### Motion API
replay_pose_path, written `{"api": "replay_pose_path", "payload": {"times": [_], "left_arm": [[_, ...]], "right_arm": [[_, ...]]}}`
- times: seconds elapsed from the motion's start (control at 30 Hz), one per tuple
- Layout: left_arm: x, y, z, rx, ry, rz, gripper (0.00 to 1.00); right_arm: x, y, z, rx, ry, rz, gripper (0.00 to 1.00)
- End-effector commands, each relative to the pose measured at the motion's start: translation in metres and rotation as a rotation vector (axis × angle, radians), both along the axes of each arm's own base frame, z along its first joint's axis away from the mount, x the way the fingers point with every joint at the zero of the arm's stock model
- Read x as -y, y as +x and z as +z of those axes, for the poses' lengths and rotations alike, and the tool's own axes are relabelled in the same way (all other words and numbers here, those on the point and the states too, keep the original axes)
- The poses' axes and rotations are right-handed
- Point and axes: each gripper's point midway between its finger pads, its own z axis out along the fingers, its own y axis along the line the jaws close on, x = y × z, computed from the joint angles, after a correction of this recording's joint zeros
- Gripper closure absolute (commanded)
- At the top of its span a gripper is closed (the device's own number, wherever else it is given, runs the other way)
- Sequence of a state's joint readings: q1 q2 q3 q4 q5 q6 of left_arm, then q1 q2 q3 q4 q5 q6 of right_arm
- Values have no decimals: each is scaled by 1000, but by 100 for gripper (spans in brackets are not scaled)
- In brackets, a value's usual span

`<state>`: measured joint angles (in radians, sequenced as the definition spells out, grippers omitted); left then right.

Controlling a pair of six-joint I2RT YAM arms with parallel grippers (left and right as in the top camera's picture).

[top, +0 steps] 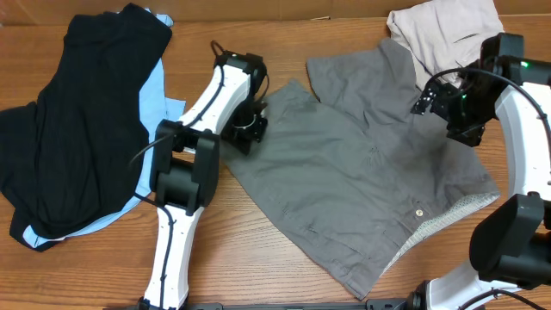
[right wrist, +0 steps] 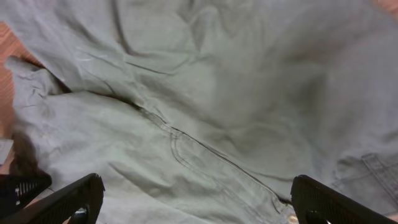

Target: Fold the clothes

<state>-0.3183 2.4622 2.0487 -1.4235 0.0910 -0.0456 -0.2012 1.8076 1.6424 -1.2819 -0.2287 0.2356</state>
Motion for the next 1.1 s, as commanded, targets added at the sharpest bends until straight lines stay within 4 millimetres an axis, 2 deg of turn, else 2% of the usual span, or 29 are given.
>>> {"api": "replay_pose_path", "payload": {"times": [0.0,0.27,0.37,0.47,0.57,0.67,0.77,0.83,0.87,0.93,1.0,1.07], "left_arm": [[-67,-12,-28,-76,171,130,96],[-132,-29,-34,-175,177,282,96],[-152,-33,-32,-203,166,315,96],[-162,-40,-28,-237,153,340,96],[-164,-46,-22,-267,143,330,96],[-156,-41,-9,-260,103,309,96],[-140,-22,17,-168,52,246,96],[-124,-3,45,-57,16,180,94],[-115,6,59,-1,6,150,88],[-95,27,92,135,-19,76,69],[-73,48,123,275,-46,18,41],[-49,72,151,428,-79,-25,21]], "right_arm": [[-12,6,2,24,-5,40,0],[-32,17,4,66,-10,93,0],[-40,20,5,78,-10,109,0],[-46,22,5,86,-10,121,0],[-50,23,6,94,-10,133,0],[-52,25,6,100,-11,136,0],[-52,25,6,102,-11,137,0],[-52,26,6,103,-11,137,0],[-52,25,6,102,-11,137,0],[-52,25,6,102,-11,137,0],[-52,25,6,102,-11,137,0],[-52,25,6,102,-11,137,0]]}}
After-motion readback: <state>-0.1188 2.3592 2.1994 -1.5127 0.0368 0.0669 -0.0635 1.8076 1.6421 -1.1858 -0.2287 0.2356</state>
